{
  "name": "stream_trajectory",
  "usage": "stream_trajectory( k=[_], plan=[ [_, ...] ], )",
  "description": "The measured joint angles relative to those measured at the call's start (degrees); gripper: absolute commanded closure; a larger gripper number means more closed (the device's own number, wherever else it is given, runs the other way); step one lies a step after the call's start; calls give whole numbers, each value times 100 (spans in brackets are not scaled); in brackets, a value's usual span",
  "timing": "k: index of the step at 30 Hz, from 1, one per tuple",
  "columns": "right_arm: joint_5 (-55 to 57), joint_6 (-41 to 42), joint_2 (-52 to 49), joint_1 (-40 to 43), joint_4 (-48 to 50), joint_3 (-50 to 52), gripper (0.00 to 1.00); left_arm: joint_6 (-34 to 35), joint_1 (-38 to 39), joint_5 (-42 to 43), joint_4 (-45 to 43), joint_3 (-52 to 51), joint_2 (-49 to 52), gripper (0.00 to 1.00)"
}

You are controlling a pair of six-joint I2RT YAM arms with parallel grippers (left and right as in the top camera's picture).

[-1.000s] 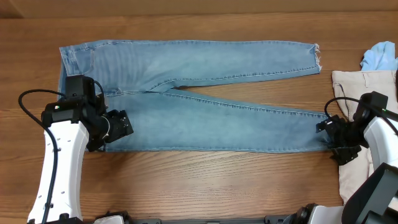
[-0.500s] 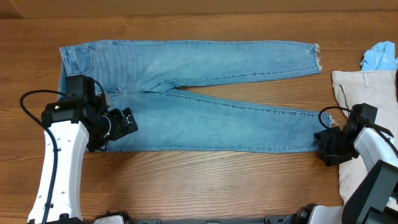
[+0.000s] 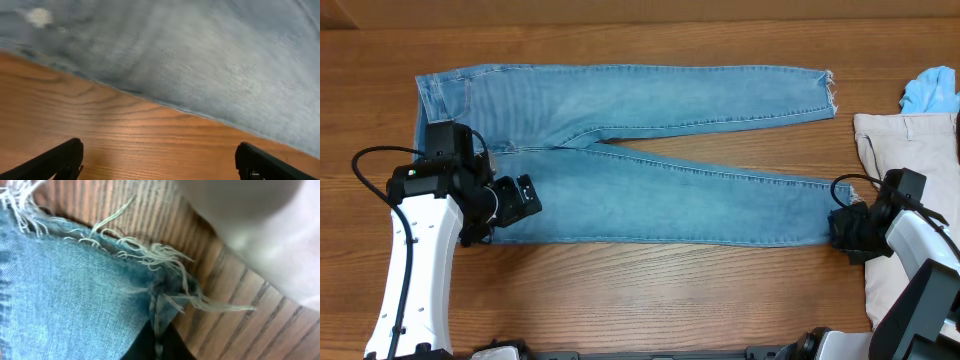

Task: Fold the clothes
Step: 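Grasp the lower waistband corner and lower leg hem with both grippers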

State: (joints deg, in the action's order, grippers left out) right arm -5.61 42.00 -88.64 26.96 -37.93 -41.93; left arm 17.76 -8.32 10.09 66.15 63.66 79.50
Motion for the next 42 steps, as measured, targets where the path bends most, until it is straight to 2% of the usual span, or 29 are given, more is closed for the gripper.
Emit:
stream_trajectory(
  k=[5,8,12,14,19,22,29,30,31,33,36,42],
  plan=[
    [-13,0,-2,0,129,15,96,1399,-542,-658,-37,0,0,0],
    [-17,-24,-2,0,289,33,96,1891,-911,-820,-48,-90,-2,0],
    [-7,-131,-2,-2,431,37,96,2481,-1462,-951,-780,-822,-13,7],
    [0,-153,-2,-4,442,37,96,2815,-1705,-962,-1217,-1204,-11,7],
    [7,-155,-2,-4,470,39,96,3036,-1729,-1513,-2225,-1491,-11,11],
    [4,-155,-2,-4,472,39,96,3069,-1729,-1668,-2524,-1532,127,11],
    [4,-157,-2,-7,490,39,96,3206,-1729,-1847,-3180,-1508,1567,12],
    [4,-157,-2,-4,490,39,96,3204,-1729,-1862,-3233,-1506,1585,15],
    [7,-157,-2,-4,492,39,96,3182,-1731,-1878,-3318,-1504,1606,24],
    [0,-155,-2,-7,492,39,96,3104,-1733,-1915,-3460,-1502,1631,48],
    [-15,-157,-2,-7,483,39,96,3032,-1729,-1845,-3609,-1469,1668,96],
    [-9,-376,-2,-4,374,22,96,2841,-1731,-1773,-3445,-1377,1674,96]
  ],
)
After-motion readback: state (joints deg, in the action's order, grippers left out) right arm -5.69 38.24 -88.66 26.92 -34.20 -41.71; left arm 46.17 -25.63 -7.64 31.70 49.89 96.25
